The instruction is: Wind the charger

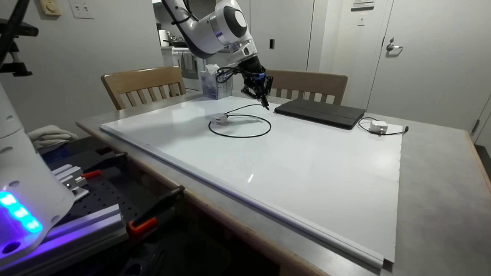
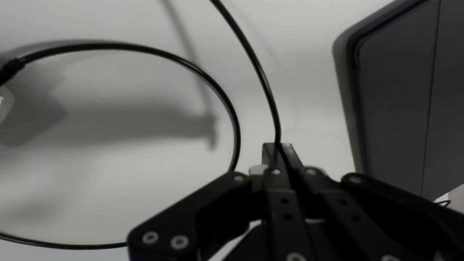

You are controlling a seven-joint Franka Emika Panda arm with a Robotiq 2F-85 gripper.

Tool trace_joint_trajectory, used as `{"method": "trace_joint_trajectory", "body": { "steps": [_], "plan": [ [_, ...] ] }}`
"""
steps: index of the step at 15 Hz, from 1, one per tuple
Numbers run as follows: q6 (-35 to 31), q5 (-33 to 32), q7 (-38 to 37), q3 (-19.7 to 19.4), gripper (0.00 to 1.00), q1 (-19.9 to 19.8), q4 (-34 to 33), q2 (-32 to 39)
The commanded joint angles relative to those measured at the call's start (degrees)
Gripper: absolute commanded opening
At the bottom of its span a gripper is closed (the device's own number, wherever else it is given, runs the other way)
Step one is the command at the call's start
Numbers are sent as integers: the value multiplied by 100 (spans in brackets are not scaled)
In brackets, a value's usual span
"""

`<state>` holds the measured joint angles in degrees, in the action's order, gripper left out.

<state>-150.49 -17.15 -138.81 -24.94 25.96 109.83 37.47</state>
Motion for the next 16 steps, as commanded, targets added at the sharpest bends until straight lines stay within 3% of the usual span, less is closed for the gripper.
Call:
{"method": "trace_joint_trajectory", "body": {
  "steps": [1, 3, 9, 10, 16],
  "plan": [
    [43, -213, -130, 193, 5, -186, -40, -29],
    [135, -243, -199, 166, 1, -161, -111, 24],
    [646, -473, -1455, -146, 1, -283, -467, 195],
    [679, 113, -1124, -689, 1, 123, -520, 329],
    [770, 1067, -1036, -1585, 1, 512, -485, 632]
  ]
}}
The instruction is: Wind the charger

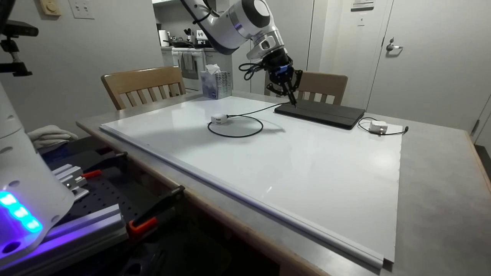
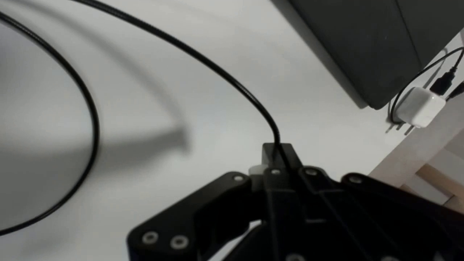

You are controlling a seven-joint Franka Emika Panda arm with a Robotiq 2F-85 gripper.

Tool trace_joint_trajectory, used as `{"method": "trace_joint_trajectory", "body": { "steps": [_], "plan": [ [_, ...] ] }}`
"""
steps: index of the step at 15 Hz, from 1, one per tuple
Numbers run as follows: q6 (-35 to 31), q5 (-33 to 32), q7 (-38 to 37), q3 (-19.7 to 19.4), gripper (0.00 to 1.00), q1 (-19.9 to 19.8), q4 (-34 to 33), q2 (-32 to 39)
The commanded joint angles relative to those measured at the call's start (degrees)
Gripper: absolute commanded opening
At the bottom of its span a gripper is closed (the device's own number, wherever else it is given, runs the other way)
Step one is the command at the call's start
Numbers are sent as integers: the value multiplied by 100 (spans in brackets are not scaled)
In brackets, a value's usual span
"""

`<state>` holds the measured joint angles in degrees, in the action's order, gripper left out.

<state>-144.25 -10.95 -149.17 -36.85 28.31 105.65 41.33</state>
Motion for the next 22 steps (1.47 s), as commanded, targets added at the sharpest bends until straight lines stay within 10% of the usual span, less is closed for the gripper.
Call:
{"method": "trace_joint_trajectory", "body": {
  "steps": [1, 7, 22],
  "plan": [
    [169, 593, 0, -493, 1, 335, -39, 279],
    [1872, 361, -1, 794, 1, -488, 139, -458],
    [2053, 1660, -12, -313, 1, 154, 9, 98]
  ]
}}
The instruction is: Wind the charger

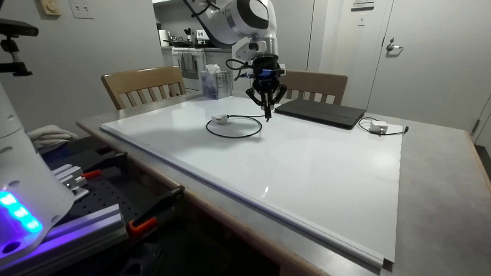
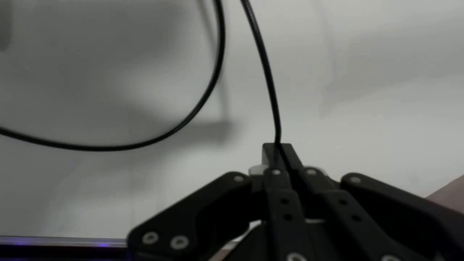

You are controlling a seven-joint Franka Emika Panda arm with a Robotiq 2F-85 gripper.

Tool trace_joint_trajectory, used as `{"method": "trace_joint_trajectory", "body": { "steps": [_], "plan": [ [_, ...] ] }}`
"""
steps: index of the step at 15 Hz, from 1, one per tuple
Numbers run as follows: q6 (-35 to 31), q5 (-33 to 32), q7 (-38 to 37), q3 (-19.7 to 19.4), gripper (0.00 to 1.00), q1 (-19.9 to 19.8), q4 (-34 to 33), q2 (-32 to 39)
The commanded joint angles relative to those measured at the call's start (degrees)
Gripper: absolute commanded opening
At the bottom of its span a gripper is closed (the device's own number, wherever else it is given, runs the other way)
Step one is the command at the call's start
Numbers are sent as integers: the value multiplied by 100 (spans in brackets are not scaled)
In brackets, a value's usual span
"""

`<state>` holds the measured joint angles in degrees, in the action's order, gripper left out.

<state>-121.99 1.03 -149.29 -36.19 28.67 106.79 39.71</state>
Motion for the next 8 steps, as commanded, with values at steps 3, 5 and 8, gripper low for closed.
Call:
{"method": "trace_joint_trajectory", "body": {
  "steps": [3, 5, 8],
  "plan": [
    [-109, 907, 3, -771, 1, 224, -94, 427],
    [69, 1236, 5, -1052, 1, 345, -41, 515],
    [1216, 1220, 5, -1277, 1, 536, -161, 734]
  ]
}}
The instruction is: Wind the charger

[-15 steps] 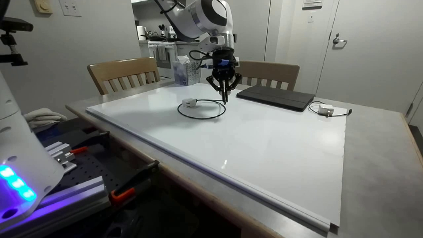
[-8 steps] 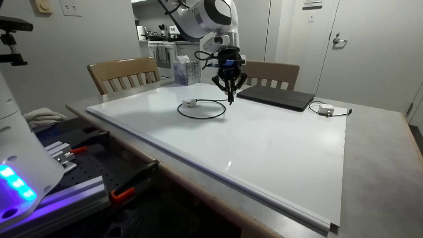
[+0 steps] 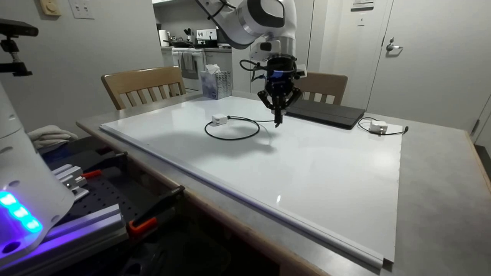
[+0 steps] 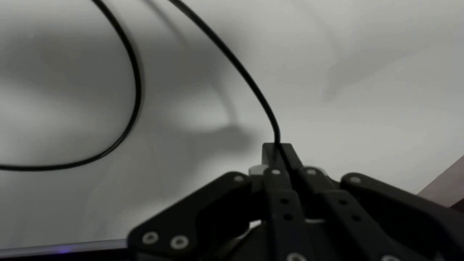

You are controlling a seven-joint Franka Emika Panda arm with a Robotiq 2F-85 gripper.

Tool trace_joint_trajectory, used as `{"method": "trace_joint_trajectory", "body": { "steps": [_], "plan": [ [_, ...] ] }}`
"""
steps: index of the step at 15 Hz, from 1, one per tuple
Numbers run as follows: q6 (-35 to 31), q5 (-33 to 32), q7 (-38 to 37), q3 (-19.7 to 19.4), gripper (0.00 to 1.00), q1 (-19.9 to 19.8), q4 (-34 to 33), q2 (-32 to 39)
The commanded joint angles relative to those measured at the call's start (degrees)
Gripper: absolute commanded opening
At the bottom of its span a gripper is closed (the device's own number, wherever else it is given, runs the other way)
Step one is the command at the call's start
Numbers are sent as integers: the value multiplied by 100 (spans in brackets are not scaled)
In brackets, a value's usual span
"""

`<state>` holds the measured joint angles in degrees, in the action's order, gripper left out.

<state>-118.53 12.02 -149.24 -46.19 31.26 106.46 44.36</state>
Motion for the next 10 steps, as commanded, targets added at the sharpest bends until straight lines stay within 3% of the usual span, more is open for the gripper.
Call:
{"method": "trace_joint_trajectory", "body": {
  "steps": [1, 5, 6, 10],
  "plan": [
    [1163, 114, 0, -467, 1, 514, -61, 398],
    [2119, -152, -1, -734, 1, 1084, 20, 843],
    [2139, -401, -1, -525, 1, 1024, 47, 746],
    [1964, -210, -3, -545, 5, 1014, 27, 756]
  ]
}}
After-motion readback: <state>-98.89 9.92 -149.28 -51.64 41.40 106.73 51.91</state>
